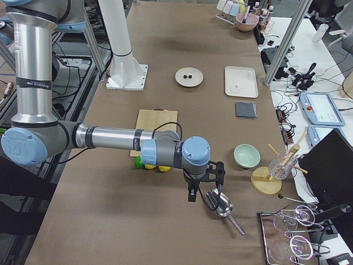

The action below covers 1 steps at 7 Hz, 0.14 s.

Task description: Place red cherry on plate

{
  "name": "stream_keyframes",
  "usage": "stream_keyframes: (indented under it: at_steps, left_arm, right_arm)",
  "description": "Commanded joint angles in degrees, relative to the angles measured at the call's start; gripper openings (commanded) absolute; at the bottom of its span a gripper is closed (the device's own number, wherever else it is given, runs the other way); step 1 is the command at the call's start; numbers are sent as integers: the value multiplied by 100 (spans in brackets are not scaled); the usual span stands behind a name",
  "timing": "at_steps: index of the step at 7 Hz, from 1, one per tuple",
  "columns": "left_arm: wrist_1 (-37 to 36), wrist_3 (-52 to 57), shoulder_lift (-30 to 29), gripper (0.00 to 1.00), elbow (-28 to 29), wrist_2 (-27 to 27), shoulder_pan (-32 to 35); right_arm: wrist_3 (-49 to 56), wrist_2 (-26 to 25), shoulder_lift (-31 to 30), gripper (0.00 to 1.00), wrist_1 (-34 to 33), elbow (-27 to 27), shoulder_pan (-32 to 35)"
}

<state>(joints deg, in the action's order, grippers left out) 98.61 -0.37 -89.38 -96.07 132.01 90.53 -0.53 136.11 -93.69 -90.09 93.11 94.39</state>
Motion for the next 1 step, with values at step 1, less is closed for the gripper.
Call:
stream_keyframes:
  at_steps: [1]
  left_arm:
    - [0, -7, 0, 98, 0, 0, 0]
  right_arm:
    - [0, 4, -18, 100, 0, 14, 0]
